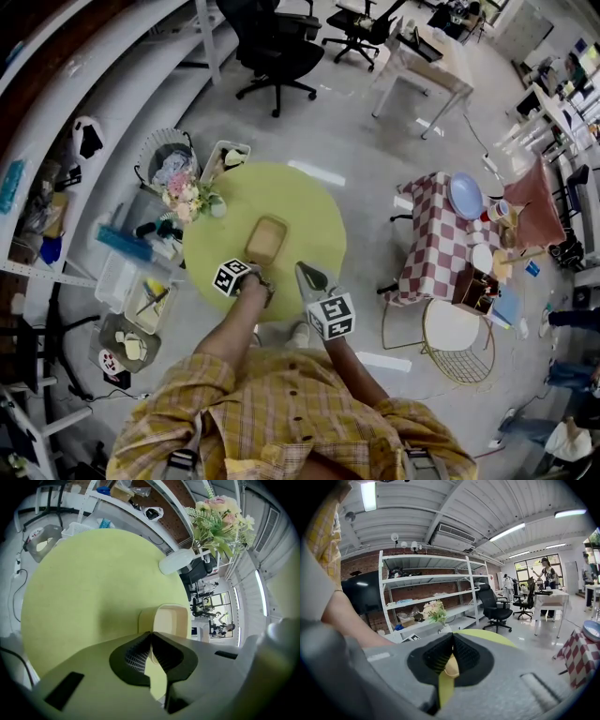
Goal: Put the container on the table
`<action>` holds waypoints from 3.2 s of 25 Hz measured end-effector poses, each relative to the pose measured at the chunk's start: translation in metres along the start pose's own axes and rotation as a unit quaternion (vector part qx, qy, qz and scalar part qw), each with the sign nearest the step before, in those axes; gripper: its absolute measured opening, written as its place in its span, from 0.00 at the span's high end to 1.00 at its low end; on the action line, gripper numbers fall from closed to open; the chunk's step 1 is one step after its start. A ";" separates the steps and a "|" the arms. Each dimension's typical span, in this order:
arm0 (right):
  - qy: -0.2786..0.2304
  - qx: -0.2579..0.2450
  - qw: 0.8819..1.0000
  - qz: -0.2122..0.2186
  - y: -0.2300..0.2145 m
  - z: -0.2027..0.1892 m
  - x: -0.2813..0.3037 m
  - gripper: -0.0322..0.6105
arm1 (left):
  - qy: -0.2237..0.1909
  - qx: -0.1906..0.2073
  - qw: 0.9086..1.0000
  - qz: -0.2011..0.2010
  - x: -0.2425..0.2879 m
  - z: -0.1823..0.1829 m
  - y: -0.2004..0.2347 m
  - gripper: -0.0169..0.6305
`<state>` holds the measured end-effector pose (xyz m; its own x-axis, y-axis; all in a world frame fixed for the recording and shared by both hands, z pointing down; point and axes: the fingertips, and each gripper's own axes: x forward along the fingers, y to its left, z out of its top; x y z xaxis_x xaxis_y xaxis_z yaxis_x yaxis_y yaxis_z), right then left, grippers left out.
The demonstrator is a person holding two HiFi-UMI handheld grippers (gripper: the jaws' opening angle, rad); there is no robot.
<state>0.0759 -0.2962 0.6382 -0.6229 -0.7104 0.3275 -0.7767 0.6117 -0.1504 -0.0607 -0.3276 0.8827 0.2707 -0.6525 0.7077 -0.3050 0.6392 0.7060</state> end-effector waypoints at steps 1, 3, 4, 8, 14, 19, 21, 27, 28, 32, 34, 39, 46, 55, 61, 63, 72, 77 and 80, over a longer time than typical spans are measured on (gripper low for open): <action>0.000 0.000 1.000 0.000 0.000 0.000 0.000 0.95 | 0.001 0.002 1.000 0.000 0.000 0.001 0.000 0.95; -0.001 0.001 1.000 0.000 0.002 0.001 0.000 0.95 | 0.003 0.005 1.000 0.000 0.000 0.002 0.000 0.95; 0.000 0.002 1.000 0.001 0.003 0.001 0.000 0.95 | 0.004 0.004 1.000 -0.001 0.000 0.003 0.000 0.95; 0.001 0.004 1.000 0.001 0.001 0.000 -0.002 0.95 | 0.008 -0.001 1.000 -0.003 0.002 0.001 0.002 0.95; 0.002 0.009 1.000 0.002 0.000 -0.001 -0.004 0.95 | 0.016 0.011 1.000 -0.003 0.003 -0.001 0.001 0.95; 0.000 0.010 1.000 0.000 0.000 0.000 -0.004 0.95 | 0.017 0.018 1.000 -0.004 -0.001 -0.002 0.000 0.95; -0.001 0.010 1.000 0.001 0.001 0.001 -0.003 0.95 | 0.014 0.014 1.000 -0.008 -0.004 -0.001 -0.003 0.95; -0.006 0.005 1.000 0.004 0.007 0.003 -0.009 0.95 | 0.008 0.011 1.000 -0.022 -0.011 -0.001 -0.010 0.95; -0.007 0.005 1.000 0.003 0.007 0.003 -0.010 0.95 | 0.007 0.011 1.000 -0.024 -0.012 -0.001 -0.011 0.95; -0.012 0.004 1.000 -0.001 0.011 0.006 -0.013 0.95 | 0.007 0.014 0.999 -0.030 -0.019 0.000 -0.014 0.95; -0.014 0.001 1.000 -0.002 0.014 0.008 -0.014 0.95 | 0.006 0.015 0.999 -0.032 -0.021 0.000 -0.015 0.95; -0.018 -0.004 1.000 -0.003 0.019 0.009 -0.020 0.95 | 0.003 0.016 0.999 -0.032 -0.029 -0.004 -0.013 0.95; -0.020 -0.017 1.000 -0.002 0.030 0.012 -0.024 0.95 | 0.002 0.009 0.998 -0.056 -0.042 -0.008 -0.021 0.95; -0.023 -0.020 1.000 -0.005 0.039 0.012 -0.029 0.95 | 0.014 0.035 0.993 -0.109 -0.057 -0.015 -0.038 0.95; -0.024 -0.022 0.999 -0.005 0.047 0.011 -0.028 0.95 | 0.029 0.050 0.988 -0.143 -0.069 -0.019 -0.049 0.96; -0.024 -0.022 0.999 -0.007 0.048 0.012 -0.028 0.95 | 0.032 0.056 0.987 -0.150 -0.072 -0.018 -0.051 0.96; -0.026 -0.021 0.999 -0.015 0.052 0.012 -0.032 0.95 | 0.054 0.106 0.974 -0.195 -0.087 -0.023 -0.068 0.96; -0.026 -0.018 0.999 -0.015 0.055 0.012 -0.031 0.95 | 0.063 0.146 0.967 -0.201 -0.094 -0.027 -0.070 0.97; -0.030 -0.009 0.999 -0.015 0.055 0.012 -0.030 0.95 | 0.069 0.172 0.959 -0.212 -0.099 -0.030 -0.075 0.96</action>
<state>0.0511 -0.2451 0.6088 -0.6045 -0.7476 0.2752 -0.7934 0.5959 -0.1242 -0.0368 -0.2988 0.7604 0.5484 -0.7486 0.3727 -0.4183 0.1403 0.8974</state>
